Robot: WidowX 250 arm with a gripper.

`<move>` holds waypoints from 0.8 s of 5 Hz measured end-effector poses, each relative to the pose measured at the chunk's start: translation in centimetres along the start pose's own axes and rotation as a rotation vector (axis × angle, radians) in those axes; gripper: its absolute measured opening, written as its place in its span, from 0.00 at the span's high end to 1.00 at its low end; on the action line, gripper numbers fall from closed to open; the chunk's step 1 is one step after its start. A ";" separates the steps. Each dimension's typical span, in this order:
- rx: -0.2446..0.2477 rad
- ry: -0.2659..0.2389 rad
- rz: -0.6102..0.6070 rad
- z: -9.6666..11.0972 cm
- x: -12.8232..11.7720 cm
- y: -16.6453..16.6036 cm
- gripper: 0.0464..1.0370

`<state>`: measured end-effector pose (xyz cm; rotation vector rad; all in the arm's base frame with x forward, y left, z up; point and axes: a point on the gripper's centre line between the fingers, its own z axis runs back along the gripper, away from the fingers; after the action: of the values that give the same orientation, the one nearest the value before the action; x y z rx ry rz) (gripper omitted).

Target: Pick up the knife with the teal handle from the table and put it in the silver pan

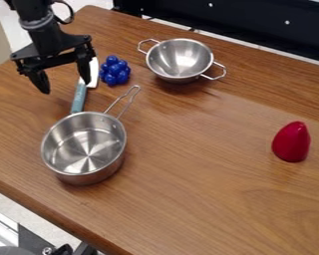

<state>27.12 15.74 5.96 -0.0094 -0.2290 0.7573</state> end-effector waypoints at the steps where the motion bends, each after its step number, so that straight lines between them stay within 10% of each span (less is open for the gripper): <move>1: 0.019 0.014 -0.007 -1.0 -0.5 -0.1 0.04; 4: 0.092 0.033 -0.026 -1.8 -1.5 0.0 0.23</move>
<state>26.48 14.89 3.86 0.0676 -0.1624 0.7409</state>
